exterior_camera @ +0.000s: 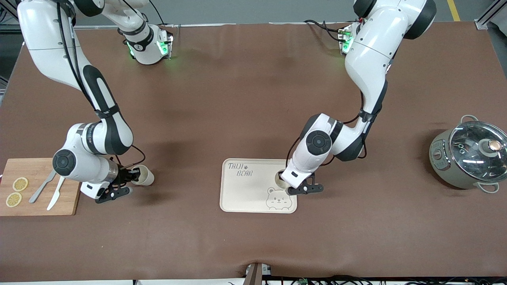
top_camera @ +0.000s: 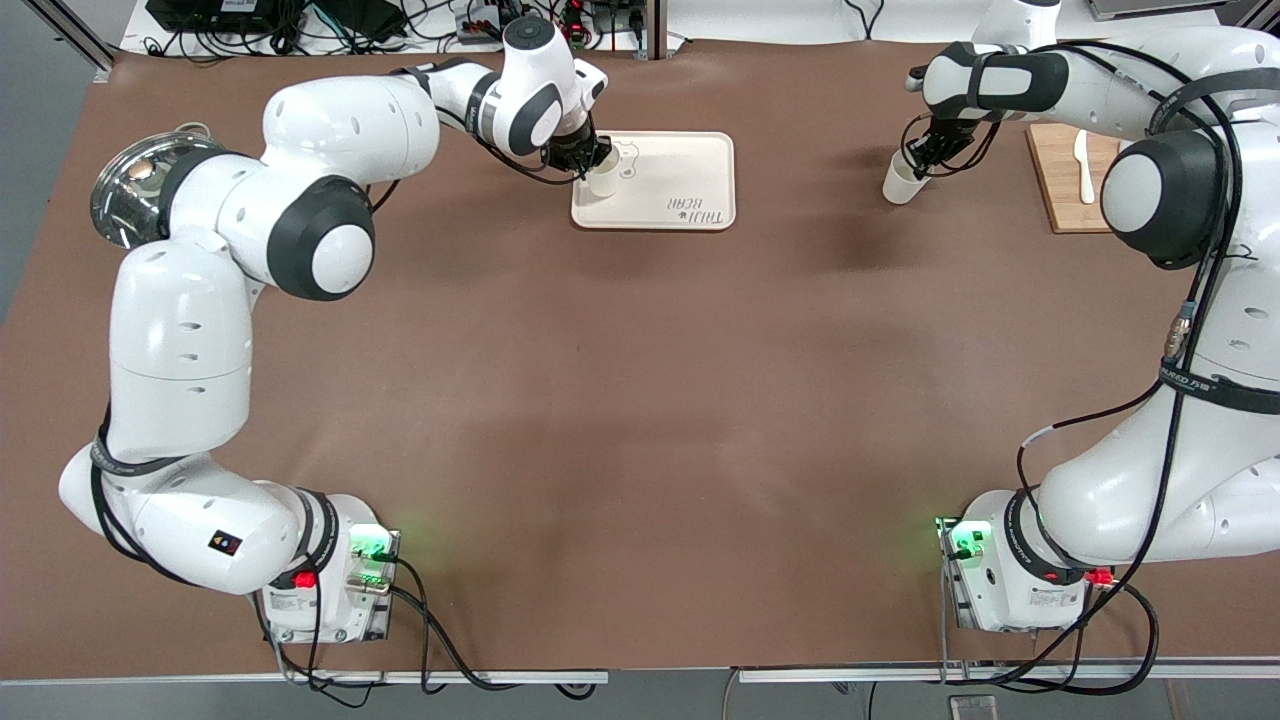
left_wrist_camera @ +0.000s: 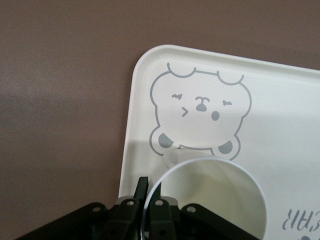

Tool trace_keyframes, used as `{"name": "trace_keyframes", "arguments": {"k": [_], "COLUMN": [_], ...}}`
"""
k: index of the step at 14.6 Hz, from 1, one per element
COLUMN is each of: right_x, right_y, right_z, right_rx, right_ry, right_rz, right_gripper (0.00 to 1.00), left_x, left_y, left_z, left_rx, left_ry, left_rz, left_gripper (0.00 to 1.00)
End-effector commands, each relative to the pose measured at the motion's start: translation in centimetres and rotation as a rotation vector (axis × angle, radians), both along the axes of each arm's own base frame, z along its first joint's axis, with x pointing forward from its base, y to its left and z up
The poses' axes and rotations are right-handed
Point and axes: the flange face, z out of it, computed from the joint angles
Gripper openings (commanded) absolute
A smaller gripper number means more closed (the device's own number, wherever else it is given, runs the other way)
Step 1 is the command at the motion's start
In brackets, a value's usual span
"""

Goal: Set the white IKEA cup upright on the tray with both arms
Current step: 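Open the left gripper on the tray while the right gripper lifts its cup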

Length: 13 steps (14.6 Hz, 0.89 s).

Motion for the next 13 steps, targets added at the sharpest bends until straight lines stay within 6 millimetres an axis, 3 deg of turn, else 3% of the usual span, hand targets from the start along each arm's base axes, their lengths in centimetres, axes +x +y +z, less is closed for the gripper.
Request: {"name": "trace_keyframes", "arguments": {"k": [1, 5, 8, 10, 12, 13], "right_x": [-0.2, 0.4, 0.6, 0.0, -0.8, -1.1], "right_y": [0.3, 1.3, 4.2, 7.9, 13.2, 15.7], "right_z": [1.4, 3.0, 5.5, 7.0, 8.5, 9.2], "right_rx": [0.009, 0.012, 0.042, 0.052, 0.044, 0.042], "right_ry": [-0.011, 0.027, 0.06, 0.08, 0.084, 0.079], "right_rz": [-0.002, -0.047, -0.114, -0.236, -0.36, -0.408], "right_gripper": [0.0, 0.0, 0.0, 0.0, 0.0, 0.0], "left_x": [0.3, 0.4, -0.1, -0.2, -0.6, -0.7], "left_y": [-0.3, -0.4, -0.1, 0.3, 0.7, 1.2], "left_z": [-0.5, 1.3, 2.8, 4.9, 6.5, 8.4], "left_rx": [0.025, 0.028, 0.07, 0.111, 0.159, 0.172], "left_ry": [-0.034, -0.036, 0.022, 0.075, 0.144, 0.158], "left_rz": [0.0, 0.049, 0.052, 0.056, 0.058, 0.062], "left_gripper": [1.0, 1.0, 1.0, 1.0, 1.0, 1.0]}}
